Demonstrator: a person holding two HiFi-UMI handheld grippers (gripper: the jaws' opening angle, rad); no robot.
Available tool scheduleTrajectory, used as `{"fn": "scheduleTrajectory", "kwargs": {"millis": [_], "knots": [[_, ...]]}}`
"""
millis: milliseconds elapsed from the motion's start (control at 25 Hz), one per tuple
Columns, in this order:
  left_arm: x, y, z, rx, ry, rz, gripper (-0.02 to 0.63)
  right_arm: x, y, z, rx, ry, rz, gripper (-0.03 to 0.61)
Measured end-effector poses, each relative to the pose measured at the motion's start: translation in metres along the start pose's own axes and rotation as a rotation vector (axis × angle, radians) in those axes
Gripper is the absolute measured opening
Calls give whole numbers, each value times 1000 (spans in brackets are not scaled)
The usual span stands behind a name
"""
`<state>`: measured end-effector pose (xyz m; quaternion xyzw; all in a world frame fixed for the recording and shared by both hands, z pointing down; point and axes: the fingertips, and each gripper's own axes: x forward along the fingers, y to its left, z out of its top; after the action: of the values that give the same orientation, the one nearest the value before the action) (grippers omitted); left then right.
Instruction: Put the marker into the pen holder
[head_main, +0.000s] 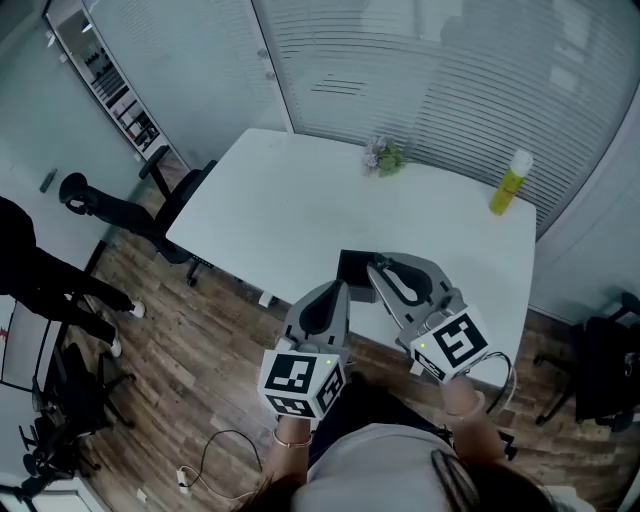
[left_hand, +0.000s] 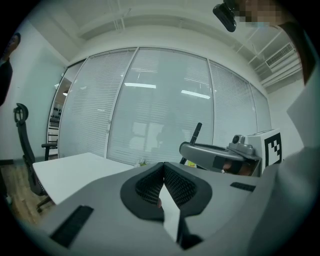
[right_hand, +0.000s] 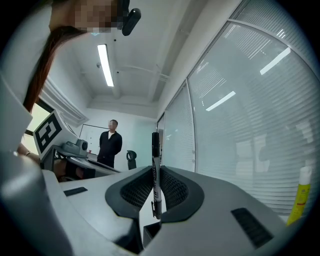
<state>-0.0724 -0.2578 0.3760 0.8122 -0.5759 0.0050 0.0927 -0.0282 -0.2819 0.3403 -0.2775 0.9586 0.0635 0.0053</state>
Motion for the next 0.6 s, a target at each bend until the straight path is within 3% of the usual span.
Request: {"fn": "scheduleTrajectory", "kwargs": {"millis": [600], "knots": [[30, 28, -4, 5, 35, -52, 18, 40, -22, -63, 0, 128, -14, 68]]}}
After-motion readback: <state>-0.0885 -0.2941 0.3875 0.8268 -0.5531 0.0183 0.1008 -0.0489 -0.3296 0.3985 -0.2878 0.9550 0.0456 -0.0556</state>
